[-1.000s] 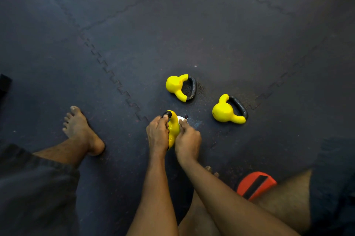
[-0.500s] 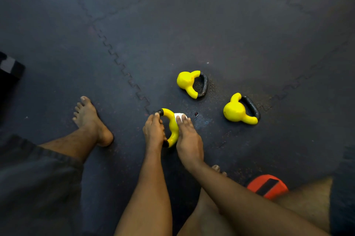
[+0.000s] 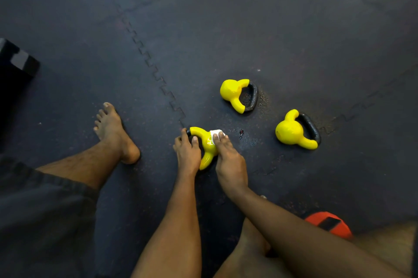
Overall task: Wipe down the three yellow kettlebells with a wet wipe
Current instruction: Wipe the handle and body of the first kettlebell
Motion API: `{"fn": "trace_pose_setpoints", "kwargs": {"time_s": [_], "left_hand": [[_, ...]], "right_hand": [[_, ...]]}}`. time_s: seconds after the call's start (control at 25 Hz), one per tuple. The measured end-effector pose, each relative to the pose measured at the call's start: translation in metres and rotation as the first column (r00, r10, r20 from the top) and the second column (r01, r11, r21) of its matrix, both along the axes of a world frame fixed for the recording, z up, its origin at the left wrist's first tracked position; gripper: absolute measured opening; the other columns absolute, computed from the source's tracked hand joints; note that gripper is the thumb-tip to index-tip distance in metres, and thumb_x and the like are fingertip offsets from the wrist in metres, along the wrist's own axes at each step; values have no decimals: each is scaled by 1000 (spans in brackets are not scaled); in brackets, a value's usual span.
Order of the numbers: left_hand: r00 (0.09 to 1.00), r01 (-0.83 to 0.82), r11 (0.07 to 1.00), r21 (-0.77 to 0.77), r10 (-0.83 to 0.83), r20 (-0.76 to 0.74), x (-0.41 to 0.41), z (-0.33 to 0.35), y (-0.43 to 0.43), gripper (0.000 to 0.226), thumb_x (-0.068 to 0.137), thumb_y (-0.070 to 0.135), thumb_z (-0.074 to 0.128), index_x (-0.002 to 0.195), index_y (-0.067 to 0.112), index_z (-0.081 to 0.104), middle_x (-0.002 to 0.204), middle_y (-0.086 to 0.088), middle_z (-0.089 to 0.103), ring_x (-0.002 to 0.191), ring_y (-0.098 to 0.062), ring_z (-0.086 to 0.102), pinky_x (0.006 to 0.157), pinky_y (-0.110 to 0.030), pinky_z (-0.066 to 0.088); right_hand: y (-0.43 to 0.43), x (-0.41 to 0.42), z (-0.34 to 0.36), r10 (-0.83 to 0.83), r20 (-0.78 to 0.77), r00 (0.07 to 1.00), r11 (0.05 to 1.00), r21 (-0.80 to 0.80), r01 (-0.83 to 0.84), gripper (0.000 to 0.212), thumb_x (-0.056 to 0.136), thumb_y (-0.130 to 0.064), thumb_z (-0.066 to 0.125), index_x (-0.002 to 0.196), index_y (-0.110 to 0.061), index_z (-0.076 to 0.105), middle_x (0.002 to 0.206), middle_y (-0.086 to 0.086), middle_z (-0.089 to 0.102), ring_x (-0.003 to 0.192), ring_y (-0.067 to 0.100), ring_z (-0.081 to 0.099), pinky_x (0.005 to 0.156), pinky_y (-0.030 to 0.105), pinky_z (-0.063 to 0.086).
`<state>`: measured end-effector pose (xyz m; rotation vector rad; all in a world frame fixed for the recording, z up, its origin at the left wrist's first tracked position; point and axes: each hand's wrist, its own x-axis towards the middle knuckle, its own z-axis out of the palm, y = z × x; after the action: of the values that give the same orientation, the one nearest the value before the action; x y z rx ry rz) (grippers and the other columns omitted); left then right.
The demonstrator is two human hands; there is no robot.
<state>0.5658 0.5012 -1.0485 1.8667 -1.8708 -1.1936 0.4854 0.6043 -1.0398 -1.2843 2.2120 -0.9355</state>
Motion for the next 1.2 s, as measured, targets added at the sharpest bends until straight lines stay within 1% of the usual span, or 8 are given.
{"fn": "trace_pose_setpoints", "kwargs": {"time_s": [0.28, 0.48, 0.64, 0.76, 0.84, 0.96, 1.08, 1.2], "left_hand": [[1000, 27, 999, -41, -27, -14, 5, 8, -13, 47, 101, 7, 39, 148, 11, 40, 141, -20, 47, 133, -33, 43, 110, -35, 32], [999, 23, 999, -49, -24, -29, 10, 22, -20, 43, 96, 7, 48, 139, 14, 55, 138, -16, 58, 128, -30, 53, 107, -34, 42], [994, 71, 996, -60, -75, -73, 2, 43, -26, 41, 92, 13, 57, 132, 20, 61, 124, -12, 68, 119, -24, 61, 103, -32, 46], [988, 135, 989, -55, -138, -66, -11, 57, -30, 40, 90, 17, 62, 129, 19, 64, 126, -8, 67, 124, -19, 58, 105, -30, 45], [985, 150, 988, -41, -153, -78, -17, 63, -33, 39, 90, 18, 64, 128, 16, 65, 124, -10, 68, 121, -21, 61, 102, -36, 50], [985, 117, 993, 10, -115, -130, -26, 66, -31, 38, 90, 19, 66, 127, 11, 65, 120, -14, 70, 109, -27, 67, 86, -46, 59], [985, 74, 996, 46, -66, -162, -37, 70, -28, 36, 90, 19, 67, 125, 9, 66, 113, -11, 71, 90, -29, 72, 62, -47, 62], [992, 73, 997, 5, -72, -107, -49, 74, -27, 29, 91, 20, 63, 116, 7, 71, 110, -15, 72, 95, -29, 71, 77, -41, 61]], "right_hand": [[28, -2, -2, 293, -404, 866, 953, 48, -300, 70, 77, 8, 46, 146, -8, 41, 153, 9, 39, 144, 29, 31, 116, 44, 31], [20, 15, 4, 228, -159, 961, 974, 39, -225, 66, 86, 10, 44, 148, -14, 38, 157, 1, 31, 149, 18, 16, 123, 33, 15], [24, 31, 15, -8, 72, 997, 1000, -22, 9, 54, 93, 5, 43, 142, -16, 49, 152, 1, 42, 144, 12, 31, 120, 29, 25], [17, 46, 31, -220, 189, 957, 969, -69, 237, 38, 98, -11, 44, 130, -24, 60, 126, 1, 67, 117, 17, 61, 94, 27, 49], [12, 45, 36, -317, 205, 926, 937, -87, 340, 35, 99, -17, 44, 127, -27, 61, 114, -1, 72, 101, 20, 67, 79, 27, 50], [30, 40, 33, -233, 239, 943, 938, -202, 283, 42, 98, -7, 46, 136, -23, 56, 137, -5, 59, 129, 9, 52, 105, 23, 42], [49, 37, 24, -131, 93, 987, 953, -261, 151, 57, 92, 10, 46, 143, -16, 48, 152, -4, 40, 144, 11, 32, 118, 24, 26], [28, 25, 33, -92, 23, 995, 971, -218, 95, 69, 84, 11, 42, 147, -16, 40, 156, -3, 34, 148, 14, 22, 120, 28, 22]]}}
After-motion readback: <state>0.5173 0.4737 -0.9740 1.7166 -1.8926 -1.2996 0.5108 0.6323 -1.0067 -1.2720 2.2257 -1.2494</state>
